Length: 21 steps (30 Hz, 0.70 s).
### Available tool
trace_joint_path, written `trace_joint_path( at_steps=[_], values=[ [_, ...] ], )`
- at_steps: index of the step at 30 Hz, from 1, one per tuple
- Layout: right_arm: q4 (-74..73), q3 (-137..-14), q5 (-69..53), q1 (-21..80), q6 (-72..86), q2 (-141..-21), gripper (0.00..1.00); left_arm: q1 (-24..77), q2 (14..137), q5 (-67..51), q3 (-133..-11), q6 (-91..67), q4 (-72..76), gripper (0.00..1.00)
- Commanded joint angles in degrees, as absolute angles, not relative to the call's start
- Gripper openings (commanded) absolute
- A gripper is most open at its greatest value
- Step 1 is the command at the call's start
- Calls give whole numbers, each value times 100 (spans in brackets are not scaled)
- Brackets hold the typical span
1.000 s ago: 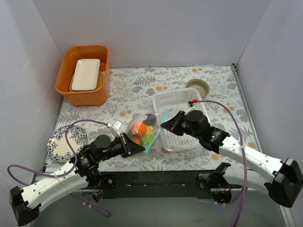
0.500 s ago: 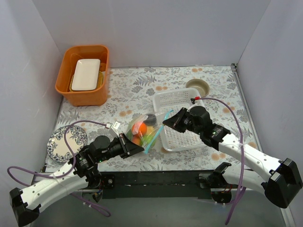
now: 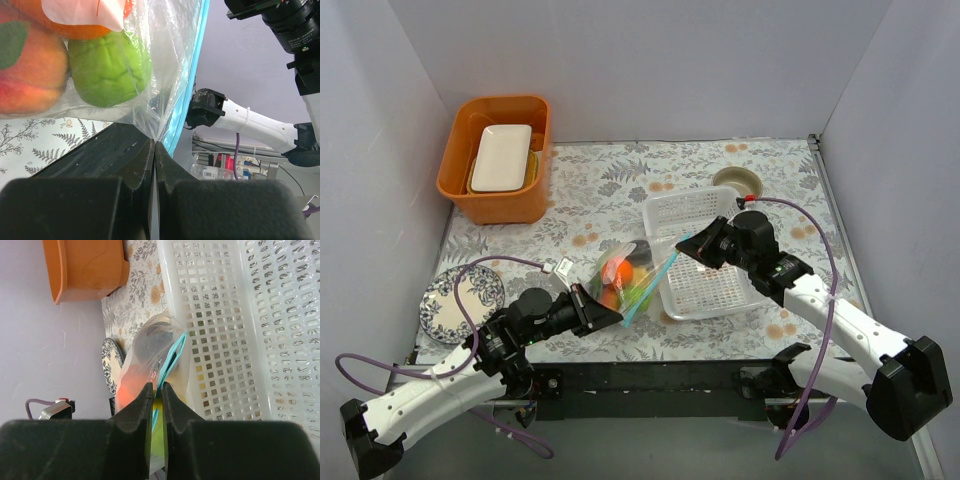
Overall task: Place the food in the zip-top bag and seal the zipper
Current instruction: Zip the zipper food storage bag at the center of the board.
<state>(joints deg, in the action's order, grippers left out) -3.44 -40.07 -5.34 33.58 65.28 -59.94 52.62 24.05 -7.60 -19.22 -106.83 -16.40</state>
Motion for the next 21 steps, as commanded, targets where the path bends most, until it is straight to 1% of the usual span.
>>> trace_joint_path(
  at_steps=[1,12,21],
  values=[
    [-202,-4368,-360,3050,6293,-6108,16,5300,2294,-932,-1898,-10661,-2021,0],
    [-114,-4386,-615,2584,5968,-6240,17,5300,2259,-923,-1881,-10670,-2048,0],
    [115,-4473,-1002,2426,5696,-6539,18,5300,2303,-958,-1872,-10670,-2030,0]
  ],
)
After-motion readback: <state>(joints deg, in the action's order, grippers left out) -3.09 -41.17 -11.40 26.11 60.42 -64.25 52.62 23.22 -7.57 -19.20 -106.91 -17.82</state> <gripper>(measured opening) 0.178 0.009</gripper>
